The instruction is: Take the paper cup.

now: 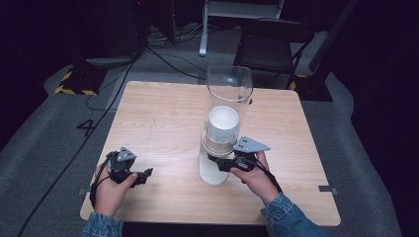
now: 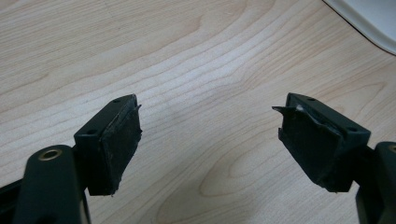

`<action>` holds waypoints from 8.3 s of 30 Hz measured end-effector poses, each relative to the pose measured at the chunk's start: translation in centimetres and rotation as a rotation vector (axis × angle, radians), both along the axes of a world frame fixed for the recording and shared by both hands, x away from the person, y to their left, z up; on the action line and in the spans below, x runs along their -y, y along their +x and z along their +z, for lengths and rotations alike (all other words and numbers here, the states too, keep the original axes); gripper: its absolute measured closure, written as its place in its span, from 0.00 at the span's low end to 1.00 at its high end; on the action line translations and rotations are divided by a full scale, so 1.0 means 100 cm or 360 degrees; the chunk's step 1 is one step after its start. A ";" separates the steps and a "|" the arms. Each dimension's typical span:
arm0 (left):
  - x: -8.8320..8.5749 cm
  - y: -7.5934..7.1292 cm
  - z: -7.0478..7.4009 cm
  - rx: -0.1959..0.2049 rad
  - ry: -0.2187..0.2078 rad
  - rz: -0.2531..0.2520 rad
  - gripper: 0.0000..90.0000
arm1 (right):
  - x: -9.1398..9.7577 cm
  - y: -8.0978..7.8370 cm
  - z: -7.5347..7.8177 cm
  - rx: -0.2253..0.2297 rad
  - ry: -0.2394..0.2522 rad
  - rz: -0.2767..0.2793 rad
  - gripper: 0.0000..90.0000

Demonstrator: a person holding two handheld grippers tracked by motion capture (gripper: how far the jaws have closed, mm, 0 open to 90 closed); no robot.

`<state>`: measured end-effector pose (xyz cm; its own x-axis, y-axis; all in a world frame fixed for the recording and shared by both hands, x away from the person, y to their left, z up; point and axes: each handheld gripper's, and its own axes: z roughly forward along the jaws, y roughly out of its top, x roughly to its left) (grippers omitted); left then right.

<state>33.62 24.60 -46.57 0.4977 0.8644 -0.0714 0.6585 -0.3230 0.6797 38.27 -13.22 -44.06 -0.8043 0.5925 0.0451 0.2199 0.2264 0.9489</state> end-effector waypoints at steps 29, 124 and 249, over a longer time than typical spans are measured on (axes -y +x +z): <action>-0.002 -0.002 0.000 -0.0005 -0.0014 0.0000 0.23 | 0.004 0.003 -0.003 0.0063 -0.0062 0.0004 0.36; 0.024 0.035 -0.002 -0.0016 -0.0034 -0.0103 0.22 | 0.058 -0.024 -0.038 -0.0197 -0.0403 -0.0131 0.38; -0.002 -0.003 -0.005 -0.0070 -0.0017 -0.0102 0.18 | 0.142 -0.041 -0.013 -0.0249 -0.0253 -0.0027 0.17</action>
<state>33.29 24.83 -47.12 0.5480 0.8301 -0.1036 0.6660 -0.3580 0.6544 34.22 -27.37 -45.34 -0.7849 0.6153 0.0734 0.3665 0.3654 0.8557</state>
